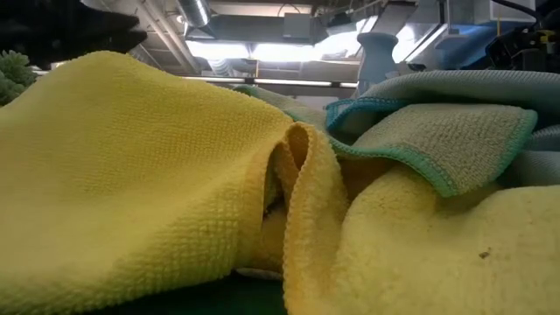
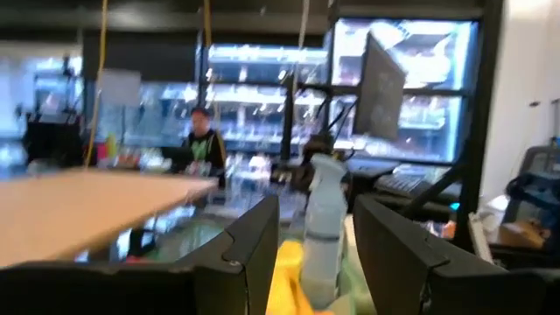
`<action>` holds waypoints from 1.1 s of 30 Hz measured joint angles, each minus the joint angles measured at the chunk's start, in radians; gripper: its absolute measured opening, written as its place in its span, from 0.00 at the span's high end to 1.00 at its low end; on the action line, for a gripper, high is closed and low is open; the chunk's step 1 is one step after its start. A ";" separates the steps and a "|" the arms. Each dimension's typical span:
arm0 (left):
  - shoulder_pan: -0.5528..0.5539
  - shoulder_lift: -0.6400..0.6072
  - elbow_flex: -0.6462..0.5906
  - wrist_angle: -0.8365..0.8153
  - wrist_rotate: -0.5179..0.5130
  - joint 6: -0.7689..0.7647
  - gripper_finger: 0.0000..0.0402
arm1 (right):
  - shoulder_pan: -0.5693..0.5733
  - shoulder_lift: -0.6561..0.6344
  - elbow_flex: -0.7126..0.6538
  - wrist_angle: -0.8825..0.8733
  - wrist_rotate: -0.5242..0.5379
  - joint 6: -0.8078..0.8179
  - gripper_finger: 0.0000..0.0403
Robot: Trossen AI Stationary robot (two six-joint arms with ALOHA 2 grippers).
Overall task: Sort microfiber towel by color & place in baskets
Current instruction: Put the orange microfiber towel into the top right transparent bin
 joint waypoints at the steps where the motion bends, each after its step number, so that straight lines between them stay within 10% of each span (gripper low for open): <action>1: 0.000 0.023 0.005 -0.007 -0.015 -0.022 0.64 | 0.000 0.000 0.000 0.000 0.000 0.000 0.99; 16: 0.000 0.446 0.268 -0.342 -0.046 -0.300 0.64 | 0.000 0.000 0.000 0.000 0.000 0.000 0.99; 33: 0.000 0.537 0.270 -0.377 -0.035 -0.488 0.64 | 0.000 0.000 0.000 0.000 0.000 0.000 0.99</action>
